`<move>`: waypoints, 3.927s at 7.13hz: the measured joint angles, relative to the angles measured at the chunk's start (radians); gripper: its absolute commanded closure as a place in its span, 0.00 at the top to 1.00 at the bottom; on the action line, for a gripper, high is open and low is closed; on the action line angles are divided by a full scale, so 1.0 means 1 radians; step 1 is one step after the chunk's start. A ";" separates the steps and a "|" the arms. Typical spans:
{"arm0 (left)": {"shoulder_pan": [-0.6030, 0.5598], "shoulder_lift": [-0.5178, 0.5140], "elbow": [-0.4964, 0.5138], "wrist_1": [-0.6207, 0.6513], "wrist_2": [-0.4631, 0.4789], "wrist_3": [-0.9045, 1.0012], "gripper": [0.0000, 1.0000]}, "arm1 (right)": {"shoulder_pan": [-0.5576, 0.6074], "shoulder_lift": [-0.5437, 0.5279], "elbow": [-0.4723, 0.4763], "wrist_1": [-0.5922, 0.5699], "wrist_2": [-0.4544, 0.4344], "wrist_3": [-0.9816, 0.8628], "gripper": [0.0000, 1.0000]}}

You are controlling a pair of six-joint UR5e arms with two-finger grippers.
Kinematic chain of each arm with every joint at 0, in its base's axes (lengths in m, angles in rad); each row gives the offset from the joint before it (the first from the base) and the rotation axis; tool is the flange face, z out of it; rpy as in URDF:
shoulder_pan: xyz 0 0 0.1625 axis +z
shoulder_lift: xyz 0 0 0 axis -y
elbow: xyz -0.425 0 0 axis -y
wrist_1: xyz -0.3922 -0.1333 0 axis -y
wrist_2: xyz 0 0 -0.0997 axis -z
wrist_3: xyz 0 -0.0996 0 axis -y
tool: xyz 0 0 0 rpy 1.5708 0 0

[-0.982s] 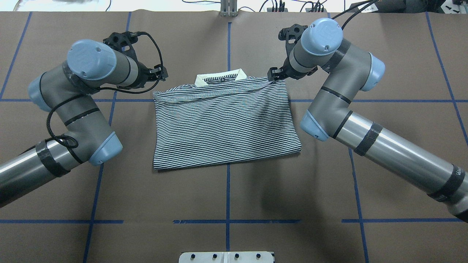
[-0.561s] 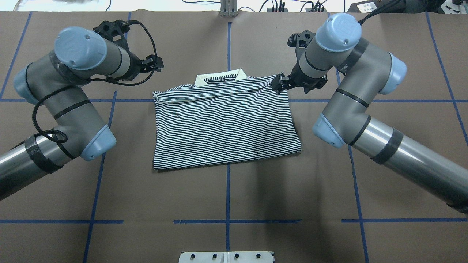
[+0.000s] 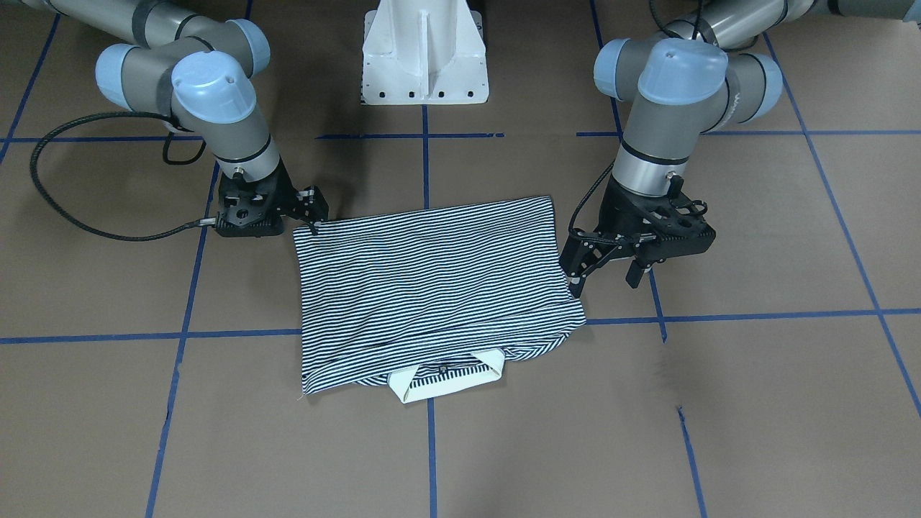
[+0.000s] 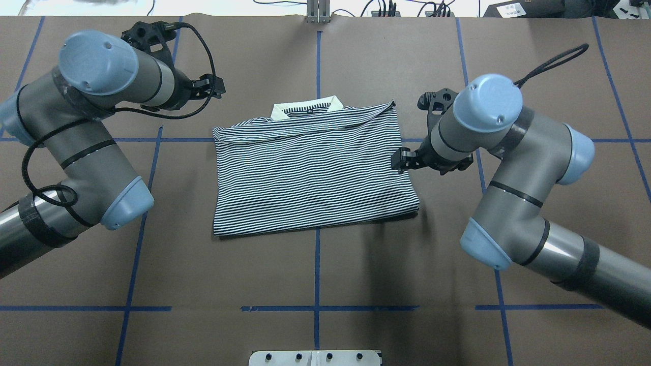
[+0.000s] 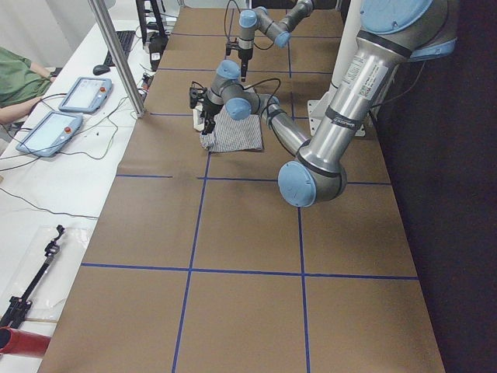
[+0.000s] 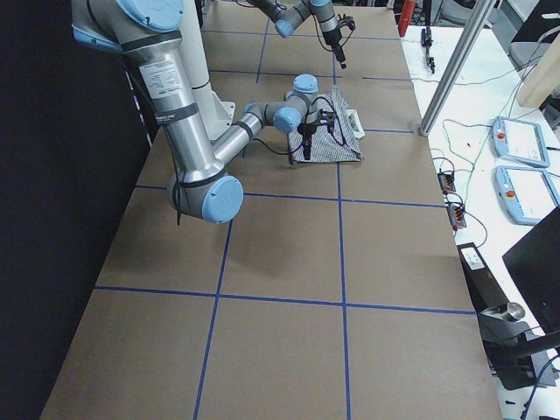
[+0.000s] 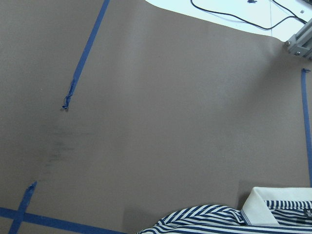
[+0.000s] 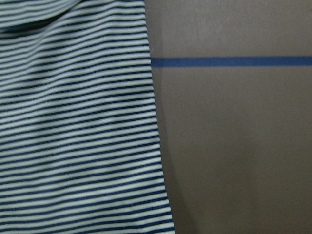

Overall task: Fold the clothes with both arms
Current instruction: 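Move the right gripper down to the side edge of the folded shirt and grasp it, then drag the shirt toward the robot with the right gripper while the left gripper lowers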

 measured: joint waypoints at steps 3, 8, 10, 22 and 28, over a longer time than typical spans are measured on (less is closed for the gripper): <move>0.007 -0.001 -0.009 0.001 0.000 -0.024 1.00 | -0.050 -0.001 -0.042 0.004 -0.017 0.000 0.94; 0.014 0.000 -0.012 0.001 0.003 -0.035 1.00 | -0.058 0.009 -0.072 0.009 -0.018 -0.015 0.00; 0.015 0.000 -0.013 0.001 0.003 -0.035 1.00 | -0.058 0.015 -0.068 0.009 -0.018 -0.015 0.00; 0.102 -0.003 -0.064 0.003 0.010 -0.092 1.00 | -0.356 -0.446 0.411 0.000 0.004 0.301 1.00; 0.486 0.022 -0.128 0.168 0.097 -0.578 0.90 | -0.236 -0.315 0.431 0.007 -0.013 0.331 1.00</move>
